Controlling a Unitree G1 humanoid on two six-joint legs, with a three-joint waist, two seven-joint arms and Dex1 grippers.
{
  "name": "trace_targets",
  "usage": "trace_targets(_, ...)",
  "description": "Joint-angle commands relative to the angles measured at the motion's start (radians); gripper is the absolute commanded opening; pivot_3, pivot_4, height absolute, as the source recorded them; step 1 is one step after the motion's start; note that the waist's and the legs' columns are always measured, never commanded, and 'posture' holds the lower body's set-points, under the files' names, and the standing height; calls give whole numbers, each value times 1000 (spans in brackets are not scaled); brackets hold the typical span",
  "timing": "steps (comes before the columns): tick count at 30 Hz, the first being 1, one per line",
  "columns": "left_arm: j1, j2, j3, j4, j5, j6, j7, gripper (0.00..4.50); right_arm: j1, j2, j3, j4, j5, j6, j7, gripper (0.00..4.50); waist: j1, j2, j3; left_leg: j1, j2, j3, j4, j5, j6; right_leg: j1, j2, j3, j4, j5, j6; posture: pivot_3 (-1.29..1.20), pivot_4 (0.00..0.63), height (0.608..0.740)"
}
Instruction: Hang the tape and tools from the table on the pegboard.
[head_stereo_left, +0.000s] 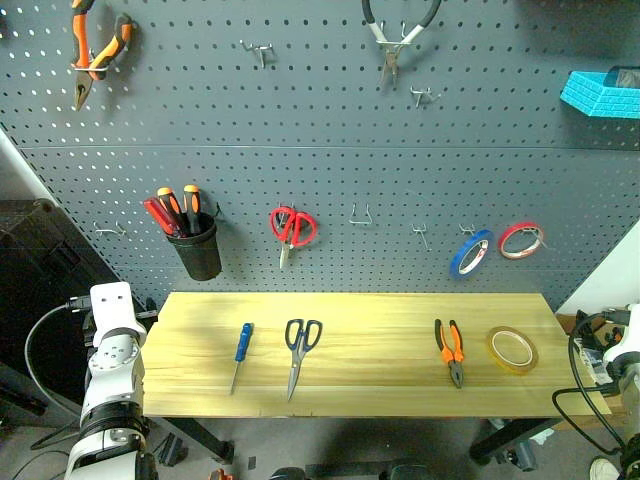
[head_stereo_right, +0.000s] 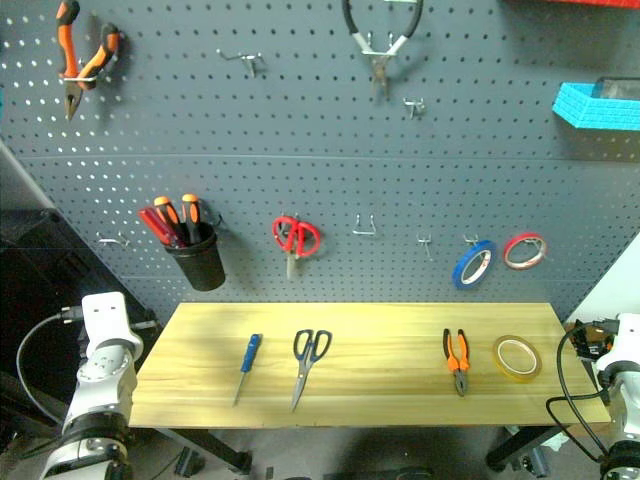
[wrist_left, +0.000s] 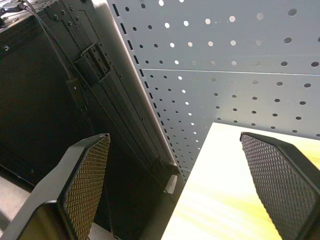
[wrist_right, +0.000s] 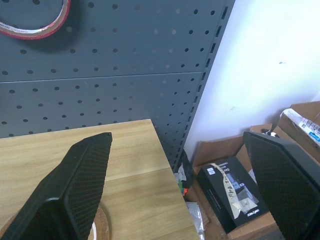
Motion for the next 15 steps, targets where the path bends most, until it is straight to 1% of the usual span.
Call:
trace_targets(1, -1, 31, -15, -32, 20, -51, -8, 4425, -13, -26, -17, -35, 6, -9, -4, 4500, 0, 0, 0, 0, 0, 0, 0, 0, 0, 0, 0, 0, 0, 0, 0, -41, 0, 740)
trace_targets(5, 9, 40, -21, -32, 28, -63, 7, 4425, -7, -25, -10, -46, 2, -7, 1, 4500, 0, 0, 0, 0, 0, 0, 0, 0, 0, 0, 0, 0, 0, 0, 0, -42, 0, 740)
trace_targets(8, 37, 32, -8, -60, 9, -39, -3, 4425, 12, -20, 6, -74, -4, 1, 22, 4500, -2, 0, 0, 0, 0, 0, 0, 0, 0, 0, 0, 0, 0, 0, 0, -46, 0, 740)
trace_targets(11, 92, 2, -16, -168, -19, 3, -41, 4425, 56, -6, 41, -172, -10, 43, 54, 4500, -5, 0, 0, 0, 0, -1, 0, 0, 0, 0, 0, 0, 0, 0, 0, -71, 0, 740)
trace_targets(15, 163, -37, -65, -369, -18, 135, -76, 4425, 129, 10, 82, -380, 0, 163, 63, 4500, -6, 1, -1, 0, 0, -1, 0, 0, 0, 0, -1, 0, 0, 0, 0, -100, 0, 740)
